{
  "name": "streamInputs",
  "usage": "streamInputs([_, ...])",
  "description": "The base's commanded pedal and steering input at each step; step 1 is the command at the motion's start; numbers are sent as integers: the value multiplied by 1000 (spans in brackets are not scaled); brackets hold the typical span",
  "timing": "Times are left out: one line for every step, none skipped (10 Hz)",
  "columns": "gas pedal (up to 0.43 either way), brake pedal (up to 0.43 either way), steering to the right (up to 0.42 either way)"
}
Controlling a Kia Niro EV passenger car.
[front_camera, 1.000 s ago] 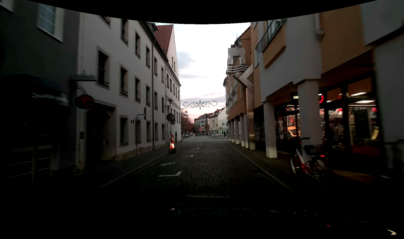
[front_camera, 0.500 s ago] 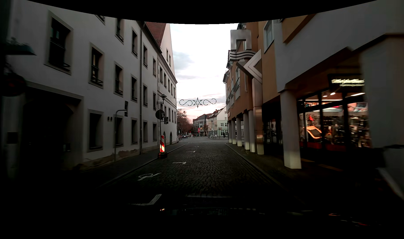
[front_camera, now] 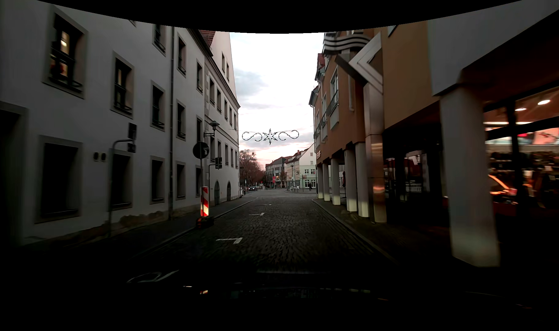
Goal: Follow the waypoints while adhering to traffic rules and regulations
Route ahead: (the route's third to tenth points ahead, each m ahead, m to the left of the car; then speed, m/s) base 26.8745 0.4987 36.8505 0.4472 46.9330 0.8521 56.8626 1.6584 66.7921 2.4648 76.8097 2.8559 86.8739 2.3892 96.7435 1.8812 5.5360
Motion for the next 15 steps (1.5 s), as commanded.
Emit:
streamInputs([47,0,2])
streamInputs([47,0,0])
streamInputs([47,0,-1])
streamInputs([47,0,0])
streamInputs([47,0,0])
streamInputs([47,0,-3])
streamInputs([39,0,-7])
streamInputs([39,0,-10])
streamInputs([39,0,-10])
streamInputs([28,0,-11])
streamInputs([28,0,-14])
streamInputs([28,0,-18])
streamInputs([28,0,-20])
streamInputs([28,0,-23])
streamInputs([28,0,-24])
